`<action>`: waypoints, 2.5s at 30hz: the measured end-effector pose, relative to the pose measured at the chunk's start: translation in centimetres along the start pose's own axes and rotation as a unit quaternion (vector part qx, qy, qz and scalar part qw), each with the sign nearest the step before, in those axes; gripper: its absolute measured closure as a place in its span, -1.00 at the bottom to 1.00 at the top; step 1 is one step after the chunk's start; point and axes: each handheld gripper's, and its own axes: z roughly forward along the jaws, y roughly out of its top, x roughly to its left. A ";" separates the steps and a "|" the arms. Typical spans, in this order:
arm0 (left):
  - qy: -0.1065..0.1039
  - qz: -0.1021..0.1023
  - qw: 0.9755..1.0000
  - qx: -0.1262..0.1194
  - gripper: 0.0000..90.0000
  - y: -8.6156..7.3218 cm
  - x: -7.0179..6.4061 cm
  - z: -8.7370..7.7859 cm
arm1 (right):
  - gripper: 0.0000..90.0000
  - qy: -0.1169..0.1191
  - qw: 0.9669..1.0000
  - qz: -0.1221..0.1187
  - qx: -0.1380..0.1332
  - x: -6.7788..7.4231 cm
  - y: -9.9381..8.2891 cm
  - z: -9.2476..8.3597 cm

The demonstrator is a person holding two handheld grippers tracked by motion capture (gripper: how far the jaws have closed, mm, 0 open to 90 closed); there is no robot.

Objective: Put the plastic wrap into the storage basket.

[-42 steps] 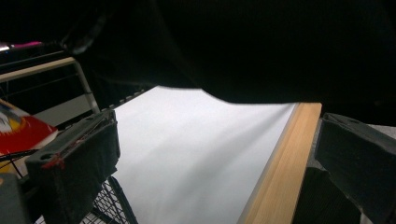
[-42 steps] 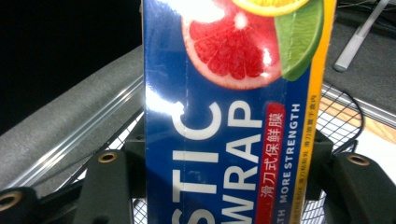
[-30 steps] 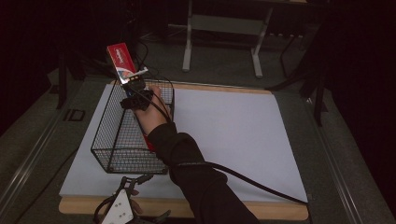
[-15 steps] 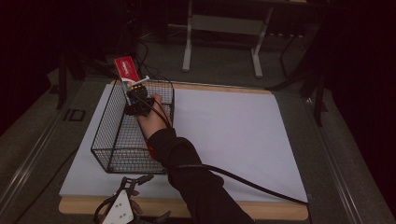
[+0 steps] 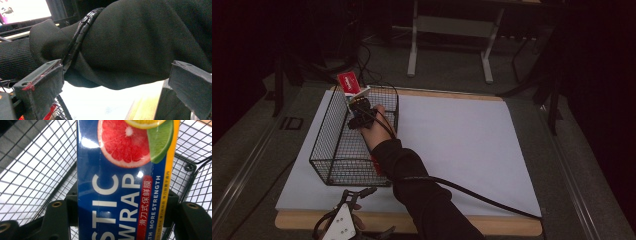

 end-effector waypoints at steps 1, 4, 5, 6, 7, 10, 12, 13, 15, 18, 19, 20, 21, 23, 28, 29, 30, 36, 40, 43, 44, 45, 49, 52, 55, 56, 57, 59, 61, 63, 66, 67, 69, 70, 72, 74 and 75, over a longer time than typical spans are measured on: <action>0.000 0.000 1.000 0.000 -0.99 0.0 0.0 0.0 | -0.13 -0.002 1.000 -0.002 0.002 0.1 0.0 0.0; 0.000 0.000 1.000 0.000 -0.99 0.0 0.0 0.0 | -0.13 0.002 1.000 -0.004 0.006 0.3 -0.1 0.0; 0.000 0.001 1.000 0.001 -0.99 0.0 0.0 0.0 | -0.13 0.001 1.000 -0.005 0.005 0.3 -0.2 0.1; 0.000 0.001 1.000 0.000 -0.99 0.0 0.0 0.0 | -0.13 0.002 1.000 -0.005 0.005 0.2 -0.2 0.1; 0.000 0.001 1.000 0.000 -0.99 0.0 0.0 0.0 | -0.14 0.002 1.000 -0.005 0.004 0.2 -0.2 0.0; -0.001 0.002 1.000 0.001 -0.99 0.0 0.0 0.1 | -0.15 0.003 1.000 -0.006 0.002 0.2 -0.2 0.1; -0.001 0.002 1.000 0.002 -0.99 0.0 0.0 0.1 | -0.15 0.003 1.000 -0.008 0.000 0.2 -0.2 0.1; 0.000 0.002 1.000 0.002 -0.99 0.0 0.0 0.1 | -0.16 0.003 1.000 -0.008 -0.001 0.2 -0.2 0.1; 0.000 0.002 1.000 0.001 -0.99 0.0 0.0 0.0 | -0.16 0.003 1.000 -0.009 0.000 0.2 -0.2 0.1; 0.000 0.003 1.000 0.000 -0.99 0.0 -0.1 0.0 | -0.16 0.001 1.000 -0.009 -0.001 0.2 -0.3 0.1; 0.000 0.003 1.000 0.000 -0.99 0.0 -0.1 0.0 | -0.16 0.000 1.000 -0.009 -0.003 0.3 -0.3 0.1; -0.001 0.004 1.000 0.000 -0.99 0.0 -0.1 0.0 | -0.16 0.001 1.000 -0.009 -0.004 0.3 -0.3 0.1; -0.001 0.005 1.000 0.001 -0.99 0.0 -0.1 0.0 | -0.16 0.001 1.000 -0.009 -0.003 0.2 -0.3 0.1; -0.001 0.006 1.000 0.002 -0.99 0.0 -0.1 0.1 | -0.17 0.003 1.000 -0.008 -0.004 0.2 -0.3 0.1; 0.000 0.006 1.000 0.002 -0.99 0.0 -0.1 0.0 | -0.40 0.015 1.000 -0.022 0.006 0.2 0.0 0.1; 0.000 0.006 1.000 0.003 -0.99 0.0 -0.1 0.0 | -0.41 0.016 1.000 -0.023 0.007 0.1 0.0 0.0; 0.000 0.006 1.000 0.002 -0.99 0.0 -0.1 0.0 | -0.41 0.017 1.000 -0.024 0.001 0.1 0.0 -0.1; 0.000 0.007 1.000 0.004 -0.99 0.0 -0.1 0.1 | -0.57 0.034 0.998 -0.036 -0.025 -0.2 0.1 -1.7; 0.001 0.007 1.000 0.005 -0.99 0.0 -0.1 0.2 | -0.69 0.057 0.996 -0.044 -0.046 -0.7 0.0 -3.2; 0.000 0.007 1.000 0.008 -0.99 -0.1 -0.1 0.2 | -0.71 0.061 0.995 -0.055 -0.058 -1.2 -0.1 -4.4; 0.000 0.007 1.000 0.008 -0.99 -0.1 -0.1 0.2 | -0.71 0.061 0.995 -0.055 -0.058 -1.2 -0.1 -4.4; 0.001 0.007 1.000 0.008 -0.99 -0.1 -0.1 0.3 | -0.71 0.060 0.994 -0.061 -0.061 -1.3 -0.2 -4.7; 0.000 0.006 1.000 0.010 -0.99 -0.1 -0.2 0.3 | -0.71 0.073 0.992 -0.064 -0.077 -2.7 -0.8 -7.2; -0.002 0.006 1.000 0.011 -0.99 -0.2 -0.2 0.4 | -0.69 0.080 0.991 -0.063 -0.084 -3.7 -1.6 -8.5; -0.002 0.008 1.000 0.014 -0.99 -0.2 -0.2 0.5 | -0.69 0.080 0.990 -0.058 -0.097 -5.1 -2.4 -9.5; -0.002 0.007 1.000 0.014 -0.99 -0.2 -0.2 0.5 | -0.69 0.078 0.990 -0.056 -0.101 -5.5 -2.7 -9.9; -0.002 0.008 1.000 0.015 -0.99 -0.2 -0.2 0.5 | -0.69 0.077 0.990 -0.055 -0.103 -6.0 -3.0 -10.1; -0.001 0.009 1.000 0.016 -0.99 -0.3 -0.2 0.6 | -0.69 0.069 0.991 -0.055 -0.105 -7.0 -3.5 -10.6; -0.002 0.007 1.000 0.019 -0.99 -0.3 -0.2 0.7 | -0.69 0.070 0.990 -0.047 -0.109 -8.0 -4.0 -10.9; 0.000 0.006 1.000 0.019 -0.99 -0.3 -0.2 0.8 | -0.69 0.072 0.990 -0.041 -0.112 -9.0 -4.6 -11.2; -0.002 0.008 1.000 0.022 -0.99 -0.4 -0.3 0.9 | -0.69 0.065 0.990 -0.038 -0.116 -10.5 -5.5 -11.8; -0.002 0.009 1.000 0.023 -0.99 -0.4 -0.3 0.9 | -0.69 0.065 0.990 -0.035 -0.118 -11.1 -5.8 -12.0; -0.002 0.008 1.000 0.024 -0.99 -0.4 -0.3 0.9 | -0.69 0.064 0.990 -0.030 -0.120 -12.1 -6.4 -12.4; -0.002 0.008 1.000 0.023 -0.99 -0.4 -0.3 0.9 | -0.69 0.063 0.990 -0.029 -0.122 -12.6 -6.7 -12.7; -0.002 0.007 1.000 0.023 -0.99 -0.4 -0.3 0.9 | -0.69 0.063 0.990 -0.024 -0.127 -13.5 -7.5 -13.2; -0.002 0.007 1.000 0.023 -0.99 -0.4 -0.2 0.9 | -0.69 0.063 0.989 -0.024 -0.131 -14.0 -7.8 -13.5; -0.001 0.007 1.000 0.023 -0.99 -0.4 -0.2 1.0 | -0.69 0.063 0.989 -0.021 -0.132 -14.4 -8.2 -13.7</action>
